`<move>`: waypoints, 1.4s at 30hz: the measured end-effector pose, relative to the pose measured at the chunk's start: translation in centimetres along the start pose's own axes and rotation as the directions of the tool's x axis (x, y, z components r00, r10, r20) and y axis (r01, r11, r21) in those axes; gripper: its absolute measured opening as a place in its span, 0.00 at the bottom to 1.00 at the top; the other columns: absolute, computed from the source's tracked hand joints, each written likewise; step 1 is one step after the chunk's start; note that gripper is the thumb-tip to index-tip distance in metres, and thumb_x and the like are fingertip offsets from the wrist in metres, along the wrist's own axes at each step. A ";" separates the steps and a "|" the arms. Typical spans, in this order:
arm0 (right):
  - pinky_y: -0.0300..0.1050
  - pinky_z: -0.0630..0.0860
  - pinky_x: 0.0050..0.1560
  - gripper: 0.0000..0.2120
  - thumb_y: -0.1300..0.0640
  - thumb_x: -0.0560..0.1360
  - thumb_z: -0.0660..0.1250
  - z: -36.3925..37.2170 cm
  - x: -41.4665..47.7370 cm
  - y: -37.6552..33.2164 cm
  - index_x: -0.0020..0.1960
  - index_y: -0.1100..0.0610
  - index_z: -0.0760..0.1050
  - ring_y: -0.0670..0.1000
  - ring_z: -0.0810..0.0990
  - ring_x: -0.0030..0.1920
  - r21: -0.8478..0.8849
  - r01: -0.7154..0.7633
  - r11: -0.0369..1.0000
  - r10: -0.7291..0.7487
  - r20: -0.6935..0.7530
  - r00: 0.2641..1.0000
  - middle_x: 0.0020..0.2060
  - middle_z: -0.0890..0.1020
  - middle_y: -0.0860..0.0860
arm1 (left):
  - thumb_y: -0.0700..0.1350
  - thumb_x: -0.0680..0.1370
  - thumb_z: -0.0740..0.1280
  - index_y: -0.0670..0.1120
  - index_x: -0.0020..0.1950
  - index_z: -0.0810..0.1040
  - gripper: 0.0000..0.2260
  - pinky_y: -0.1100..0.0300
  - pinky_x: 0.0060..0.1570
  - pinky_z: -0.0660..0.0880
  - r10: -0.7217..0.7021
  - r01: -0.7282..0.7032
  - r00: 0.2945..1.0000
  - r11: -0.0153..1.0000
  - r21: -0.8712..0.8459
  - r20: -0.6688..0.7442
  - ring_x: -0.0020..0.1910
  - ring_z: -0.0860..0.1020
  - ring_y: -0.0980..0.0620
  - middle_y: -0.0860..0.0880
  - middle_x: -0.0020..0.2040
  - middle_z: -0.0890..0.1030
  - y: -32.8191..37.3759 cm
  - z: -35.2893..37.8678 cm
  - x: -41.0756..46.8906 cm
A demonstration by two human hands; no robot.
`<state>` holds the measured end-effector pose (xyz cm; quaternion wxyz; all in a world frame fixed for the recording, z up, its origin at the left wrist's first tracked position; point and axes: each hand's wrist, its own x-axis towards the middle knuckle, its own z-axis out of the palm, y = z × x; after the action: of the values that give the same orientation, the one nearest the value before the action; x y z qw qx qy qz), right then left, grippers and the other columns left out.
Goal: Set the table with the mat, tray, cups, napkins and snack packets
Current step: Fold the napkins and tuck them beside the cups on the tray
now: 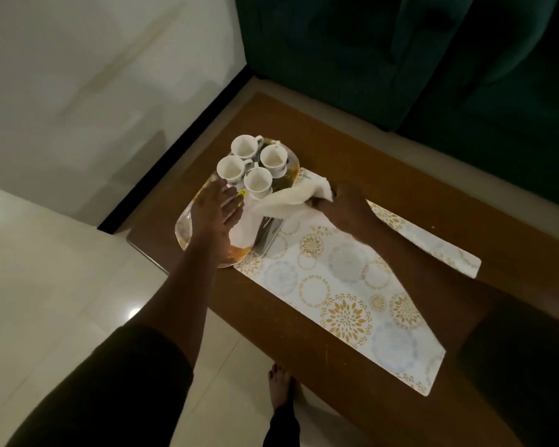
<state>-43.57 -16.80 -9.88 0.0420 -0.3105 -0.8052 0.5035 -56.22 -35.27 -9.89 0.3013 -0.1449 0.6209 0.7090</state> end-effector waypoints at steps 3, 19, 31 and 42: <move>0.38 0.63 0.35 0.12 0.55 0.73 0.71 0.8 2.2 -2.0 0.55 0.58 0.80 0.49 0.75 0.45 -0.197 0.171 0.965 -0.161 0.063 0.985 0.47 0.81 0.51 | 0.57 0.75 0.68 0.50 0.67 0.73 0.23 0.65 0.49 0.77 0.239 -0.261 0.965 0.877 0.404 0.105 0.61 0.79 0.52 0.53 0.60 0.80 -0.3 -0.9 -0.2; 0.41 0.66 0.48 0.12 0.59 0.72 0.72 3.0 7.2 -4.2 0.56 0.58 0.81 0.57 0.78 0.56 -0.462 0.344 0.817 -0.152 0.403 0.903 0.53 0.83 0.56 | 0.40 0.74 0.71 0.40 0.57 0.81 0.12 0.75 0.31 0.72 0.372 -0.307 0.925 0.602 0.737 0.081 0.31 0.80 0.62 0.47 0.39 0.84 -4.2 -2.2 0.0; 0.38 0.66 0.46 0.12 0.64 0.76 0.65 3.2 8.4 -2.8 0.58 0.60 0.81 0.57 0.78 0.57 -0.443 0.395 0.805 -0.223 0.391 0.893 0.57 0.82 0.58 | 0.44 0.75 0.71 0.41 0.56 0.81 0.12 0.61 0.36 0.77 0.525 -0.421 0.844 0.519 0.744 0.111 0.43 0.81 0.51 0.44 0.51 0.85 -7.4 -1.4 0.0; 0.57 0.73 0.62 0.17 0.62 0.77 0.66 3.2 7.8 -0.3 0.66 0.59 0.75 0.59 0.76 0.63 -0.412 0.383 0.827 -0.196 0.428 0.882 0.62 0.79 0.59 | 0.40 0.76 0.69 0.45 0.53 0.79 0.07 0.60 0.37 0.75 0.542 -0.445 0.821 0.411 0.796 0.179 0.42 0.82 0.50 0.47 0.47 0.85 -8.8 -0.9 0.1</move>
<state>-51.19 -15.15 -13.07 -0.1113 -0.0832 -0.9366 0.3217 -51.08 -35.70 -17.12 0.0767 0.1607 0.9025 0.3921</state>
